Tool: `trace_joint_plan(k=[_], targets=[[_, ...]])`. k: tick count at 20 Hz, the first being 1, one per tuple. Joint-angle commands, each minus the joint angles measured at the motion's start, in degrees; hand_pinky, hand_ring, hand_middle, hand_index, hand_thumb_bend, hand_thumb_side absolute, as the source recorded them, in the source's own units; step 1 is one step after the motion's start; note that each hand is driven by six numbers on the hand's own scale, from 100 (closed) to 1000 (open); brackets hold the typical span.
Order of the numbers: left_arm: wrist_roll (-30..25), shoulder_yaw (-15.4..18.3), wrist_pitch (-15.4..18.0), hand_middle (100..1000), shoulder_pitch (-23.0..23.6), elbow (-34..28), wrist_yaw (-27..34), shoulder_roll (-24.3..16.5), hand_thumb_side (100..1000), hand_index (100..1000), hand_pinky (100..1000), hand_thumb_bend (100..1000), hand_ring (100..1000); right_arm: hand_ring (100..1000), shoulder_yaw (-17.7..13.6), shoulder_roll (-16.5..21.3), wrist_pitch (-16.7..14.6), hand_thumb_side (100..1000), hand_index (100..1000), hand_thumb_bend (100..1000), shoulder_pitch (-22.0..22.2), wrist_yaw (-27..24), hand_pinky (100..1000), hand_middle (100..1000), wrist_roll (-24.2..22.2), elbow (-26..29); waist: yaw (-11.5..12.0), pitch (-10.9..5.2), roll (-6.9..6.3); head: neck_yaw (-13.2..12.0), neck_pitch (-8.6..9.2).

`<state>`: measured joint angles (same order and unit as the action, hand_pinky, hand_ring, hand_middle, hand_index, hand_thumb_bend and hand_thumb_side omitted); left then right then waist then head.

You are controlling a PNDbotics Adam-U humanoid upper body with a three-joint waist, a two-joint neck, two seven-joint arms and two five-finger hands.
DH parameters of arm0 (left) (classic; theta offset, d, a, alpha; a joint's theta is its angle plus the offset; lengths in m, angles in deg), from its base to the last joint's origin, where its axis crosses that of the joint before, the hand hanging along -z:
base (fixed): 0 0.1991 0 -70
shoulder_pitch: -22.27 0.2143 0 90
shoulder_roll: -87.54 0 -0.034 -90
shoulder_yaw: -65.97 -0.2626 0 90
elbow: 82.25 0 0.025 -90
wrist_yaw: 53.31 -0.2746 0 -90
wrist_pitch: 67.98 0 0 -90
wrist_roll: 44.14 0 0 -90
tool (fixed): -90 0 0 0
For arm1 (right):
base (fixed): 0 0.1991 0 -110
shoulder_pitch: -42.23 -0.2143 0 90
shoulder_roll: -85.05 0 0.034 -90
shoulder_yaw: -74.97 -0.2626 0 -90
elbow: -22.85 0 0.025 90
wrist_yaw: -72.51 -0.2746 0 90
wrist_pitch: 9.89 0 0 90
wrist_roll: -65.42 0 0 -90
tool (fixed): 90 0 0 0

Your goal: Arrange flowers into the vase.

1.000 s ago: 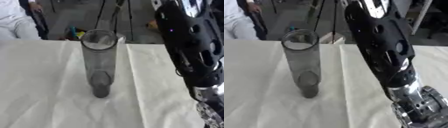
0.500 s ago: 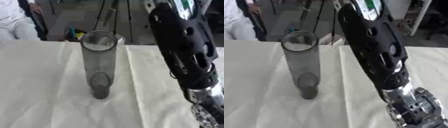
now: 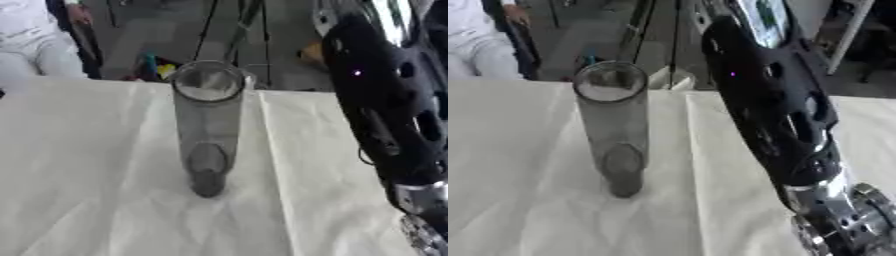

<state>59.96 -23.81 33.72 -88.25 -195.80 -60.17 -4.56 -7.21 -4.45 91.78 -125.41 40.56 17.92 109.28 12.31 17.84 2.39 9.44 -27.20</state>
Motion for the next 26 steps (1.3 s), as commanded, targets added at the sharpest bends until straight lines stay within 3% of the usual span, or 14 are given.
trace_joint_plan(k=[1, 26], targets=[[0.1, 0.4, 0.0, 758, -0.7, -1.0, 0.0, -0.8, 979, 866, 694, 100, 804, 100, 0.1, 1.6, 0.7, 850, 100, 100, -0.7, -0.9, 100, 100, 0.6, 1.2, 0.1, -1.71, 0.72, -0.5, -0.17], [0.2, 0.6, 0.2, 753, -1.9, -1.0, 0.2, 0.0, 975, 864, 694, 100, 802, 100, 0.5, 0.2, 2.0, 863, 100, 100, 1.6, -3.6, 100, 100, 0.6, 0.1, 1.1, -0.33, 1.33, -1.0, 0.03]])
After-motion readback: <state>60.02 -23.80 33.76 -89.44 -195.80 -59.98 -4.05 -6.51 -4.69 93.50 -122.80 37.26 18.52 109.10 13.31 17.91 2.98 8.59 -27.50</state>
